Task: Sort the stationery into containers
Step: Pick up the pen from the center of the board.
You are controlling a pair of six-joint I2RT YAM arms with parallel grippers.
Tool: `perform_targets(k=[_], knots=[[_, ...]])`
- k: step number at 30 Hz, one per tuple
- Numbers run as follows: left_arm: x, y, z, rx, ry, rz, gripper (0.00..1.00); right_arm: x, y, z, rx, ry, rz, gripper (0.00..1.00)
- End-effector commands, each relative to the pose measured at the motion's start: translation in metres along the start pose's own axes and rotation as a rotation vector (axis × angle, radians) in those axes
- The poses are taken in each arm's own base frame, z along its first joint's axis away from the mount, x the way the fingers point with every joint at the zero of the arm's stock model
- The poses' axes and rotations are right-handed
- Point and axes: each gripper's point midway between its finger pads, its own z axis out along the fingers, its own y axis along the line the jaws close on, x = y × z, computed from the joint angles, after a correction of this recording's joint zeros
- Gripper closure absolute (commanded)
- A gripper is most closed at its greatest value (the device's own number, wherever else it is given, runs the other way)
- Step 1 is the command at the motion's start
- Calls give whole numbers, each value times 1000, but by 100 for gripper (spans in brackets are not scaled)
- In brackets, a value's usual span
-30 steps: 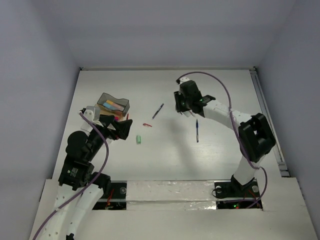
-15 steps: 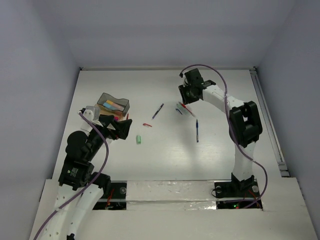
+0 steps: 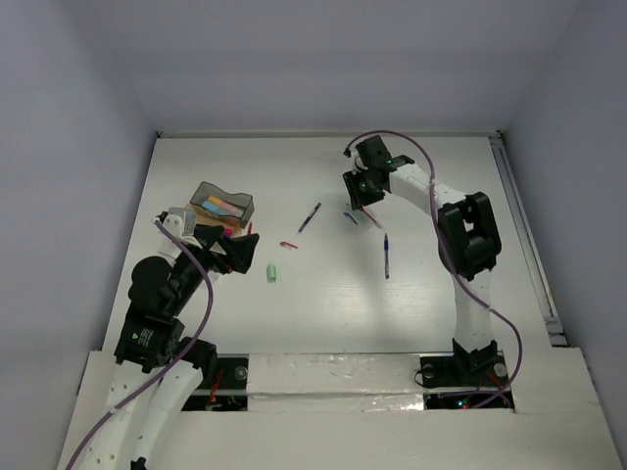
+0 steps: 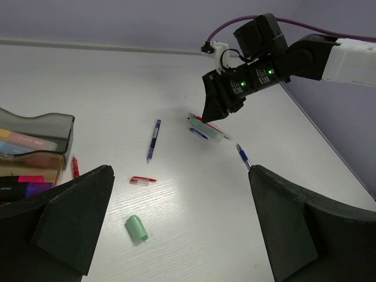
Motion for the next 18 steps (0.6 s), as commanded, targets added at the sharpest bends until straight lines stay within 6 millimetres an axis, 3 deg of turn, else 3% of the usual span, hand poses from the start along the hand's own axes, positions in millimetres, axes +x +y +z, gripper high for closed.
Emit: perform_targets(k=[1, 12, 18], knots=[[-3, -2, 3, 18, -22, 1, 1, -16, 7, -4, -30, -27, -20, 55], [-3, -3, 2, 20, -21, 1, 1, -8, 1, 12, -5, 4, -18, 56], [-3, -3, 3, 21, -19, 1, 1, -7, 8, 16, 3, 15, -35, 58]])
